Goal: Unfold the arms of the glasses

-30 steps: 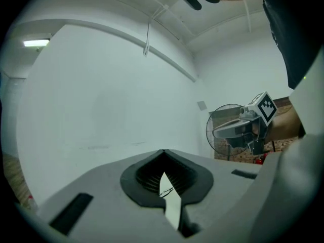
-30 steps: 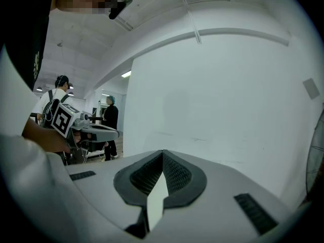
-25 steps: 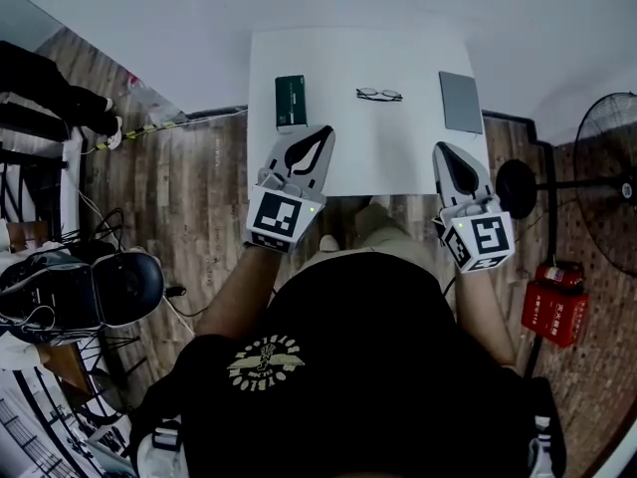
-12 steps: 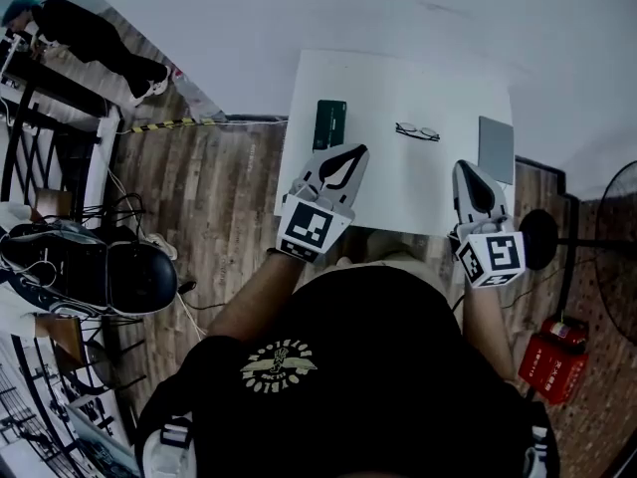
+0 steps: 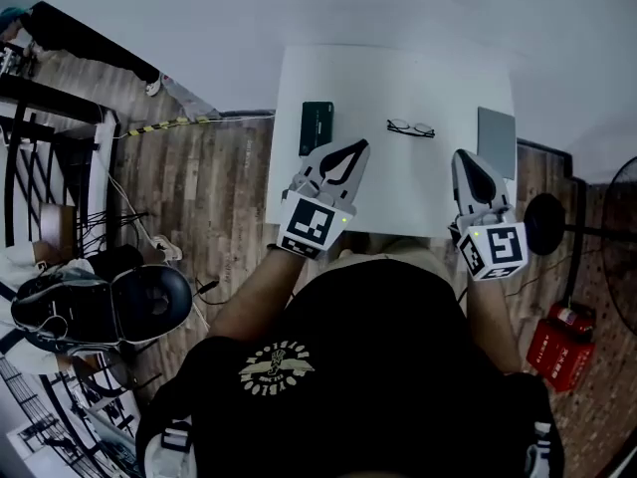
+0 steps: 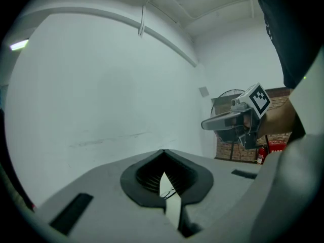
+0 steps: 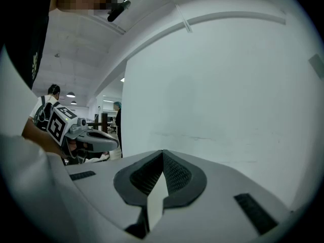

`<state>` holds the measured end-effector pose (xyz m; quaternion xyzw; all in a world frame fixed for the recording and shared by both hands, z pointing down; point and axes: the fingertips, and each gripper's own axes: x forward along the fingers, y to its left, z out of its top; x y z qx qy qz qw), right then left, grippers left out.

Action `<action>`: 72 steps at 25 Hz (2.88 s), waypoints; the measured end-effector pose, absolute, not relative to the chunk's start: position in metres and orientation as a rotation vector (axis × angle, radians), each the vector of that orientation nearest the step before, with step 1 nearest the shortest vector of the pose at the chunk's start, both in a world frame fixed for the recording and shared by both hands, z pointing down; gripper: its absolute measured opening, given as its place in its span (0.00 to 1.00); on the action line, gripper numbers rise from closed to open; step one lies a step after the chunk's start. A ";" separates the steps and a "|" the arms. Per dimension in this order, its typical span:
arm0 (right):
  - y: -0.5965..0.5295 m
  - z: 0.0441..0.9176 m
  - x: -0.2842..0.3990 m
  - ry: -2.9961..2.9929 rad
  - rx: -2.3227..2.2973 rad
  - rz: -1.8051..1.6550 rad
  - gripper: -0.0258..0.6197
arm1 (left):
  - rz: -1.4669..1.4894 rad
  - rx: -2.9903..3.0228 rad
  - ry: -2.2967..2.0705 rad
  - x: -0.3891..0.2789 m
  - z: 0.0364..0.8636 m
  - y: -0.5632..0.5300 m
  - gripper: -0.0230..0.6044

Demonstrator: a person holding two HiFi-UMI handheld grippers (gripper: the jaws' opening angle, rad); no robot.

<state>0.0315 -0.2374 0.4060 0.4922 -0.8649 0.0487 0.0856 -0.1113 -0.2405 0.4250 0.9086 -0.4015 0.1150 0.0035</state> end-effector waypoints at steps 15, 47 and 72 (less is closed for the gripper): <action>-0.259 0.431 0.104 -2.494 1.508 0.220 0.04 | 0.628 2.784 -1.156 -0.040 0.504 -0.286 0.03; -0.328 0.494 0.176 -2.446 1.468 0.385 0.04 | 1.495 2.644 -0.956 0.048 0.707 -0.363 0.05; -0.295 0.509 0.210 -2.354 1.596 0.493 0.04 | 1.943 2.613 -0.855 0.069 0.769 -0.386 0.24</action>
